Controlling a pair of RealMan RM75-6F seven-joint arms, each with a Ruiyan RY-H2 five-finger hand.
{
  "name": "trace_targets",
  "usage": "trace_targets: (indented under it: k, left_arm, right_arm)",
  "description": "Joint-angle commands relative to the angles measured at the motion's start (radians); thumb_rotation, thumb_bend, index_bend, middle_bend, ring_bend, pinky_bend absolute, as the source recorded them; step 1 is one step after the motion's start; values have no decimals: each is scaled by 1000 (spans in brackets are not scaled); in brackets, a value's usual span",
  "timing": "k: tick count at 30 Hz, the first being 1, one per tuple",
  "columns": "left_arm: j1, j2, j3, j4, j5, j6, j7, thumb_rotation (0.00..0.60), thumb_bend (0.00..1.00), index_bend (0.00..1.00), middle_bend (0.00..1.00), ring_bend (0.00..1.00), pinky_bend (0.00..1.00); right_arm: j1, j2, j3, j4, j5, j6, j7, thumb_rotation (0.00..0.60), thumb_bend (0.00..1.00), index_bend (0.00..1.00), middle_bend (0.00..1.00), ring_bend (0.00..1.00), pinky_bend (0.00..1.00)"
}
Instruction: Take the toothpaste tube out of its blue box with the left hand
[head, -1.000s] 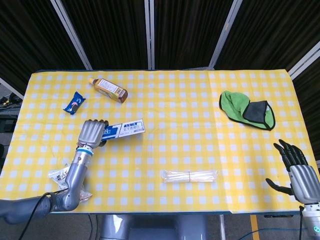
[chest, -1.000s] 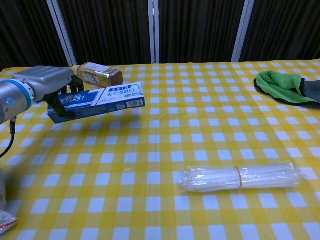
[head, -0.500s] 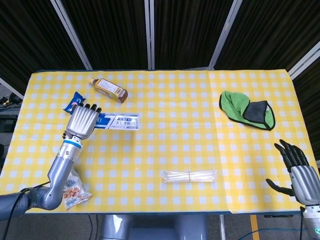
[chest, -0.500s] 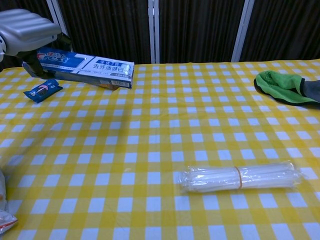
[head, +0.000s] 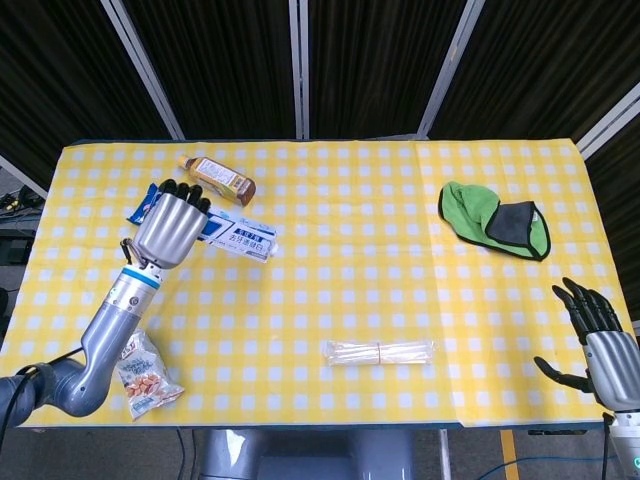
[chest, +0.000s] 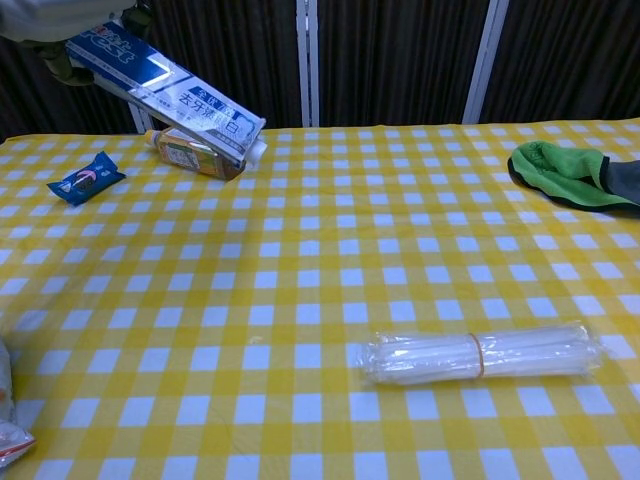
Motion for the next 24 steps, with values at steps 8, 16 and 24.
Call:
trace_targets:
  k: [8, 16, 24]
  left_arm:
    - [-46, 89, 17, -53, 59, 20, 184, 600, 402, 462, 278, 316, 361]
    - [-31, 131, 4, -82, 47, 43, 165, 600, 402, 461, 278, 317, 361]
    - [-13, 179, -11, -108, 39, 64, 126, 600, 402, 458, 278, 317, 361]
  right_arm:
    - [-2, 3, -1, -3, -4, 5, 4, 600, 80, 0, 0, 0, 0]
    - [-3, 3, -3, -5, -9, 6, 0, 600, 80, 0, 0, 0, 0]
    - [-2, 0, -3, -6, -8, 3, -8, 600, 80, 0, 0, 0, 0]
